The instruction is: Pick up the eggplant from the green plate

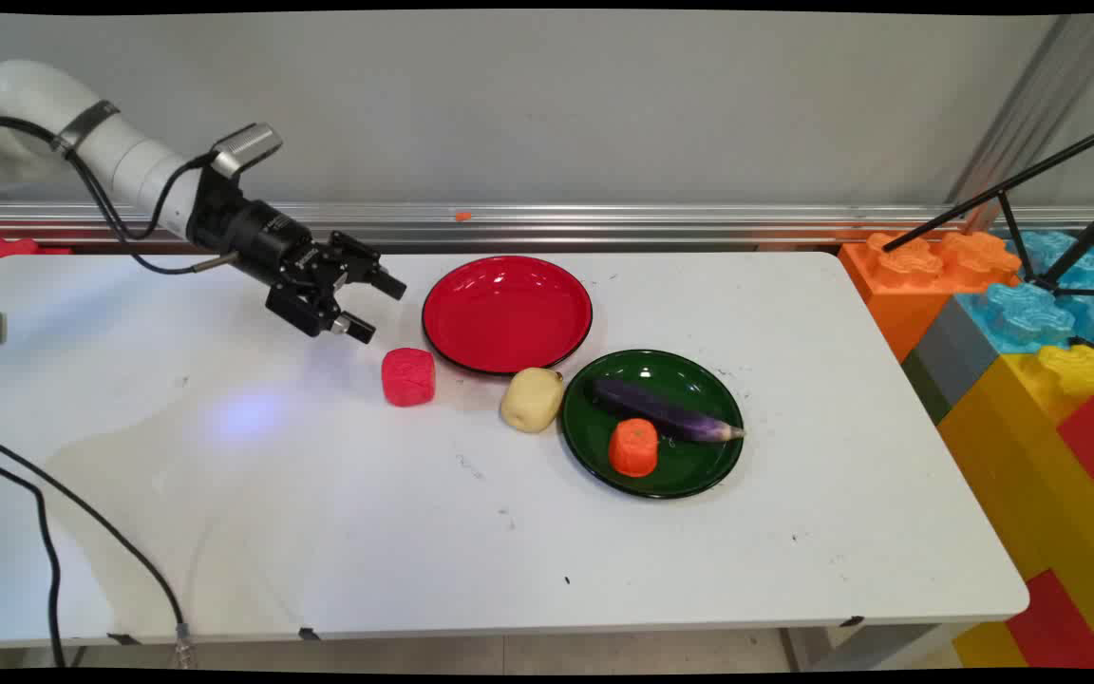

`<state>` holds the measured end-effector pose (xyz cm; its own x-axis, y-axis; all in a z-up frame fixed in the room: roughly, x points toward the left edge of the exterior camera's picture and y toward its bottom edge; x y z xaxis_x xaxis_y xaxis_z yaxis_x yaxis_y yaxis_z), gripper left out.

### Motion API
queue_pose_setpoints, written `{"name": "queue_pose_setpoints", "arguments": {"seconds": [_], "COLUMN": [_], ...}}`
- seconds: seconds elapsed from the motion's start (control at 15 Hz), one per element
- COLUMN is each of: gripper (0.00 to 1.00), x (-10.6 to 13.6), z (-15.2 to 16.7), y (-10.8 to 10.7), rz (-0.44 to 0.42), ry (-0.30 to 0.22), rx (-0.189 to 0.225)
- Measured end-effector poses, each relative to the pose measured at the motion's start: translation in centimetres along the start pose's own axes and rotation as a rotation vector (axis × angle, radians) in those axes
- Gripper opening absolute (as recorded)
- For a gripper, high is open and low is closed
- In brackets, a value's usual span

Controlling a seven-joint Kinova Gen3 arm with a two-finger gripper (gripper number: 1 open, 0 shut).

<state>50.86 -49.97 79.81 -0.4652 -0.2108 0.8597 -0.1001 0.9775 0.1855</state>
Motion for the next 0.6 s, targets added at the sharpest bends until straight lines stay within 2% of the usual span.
{"name": "queue_pose_setpoints", "arguments": {"seconds": [0.6], "gripper": [1.00], "x": [3.9], "z": [1.6], "y": [-0.1], "rz": [0.063], "ry": [0.018], "rx": [-0.031]}}
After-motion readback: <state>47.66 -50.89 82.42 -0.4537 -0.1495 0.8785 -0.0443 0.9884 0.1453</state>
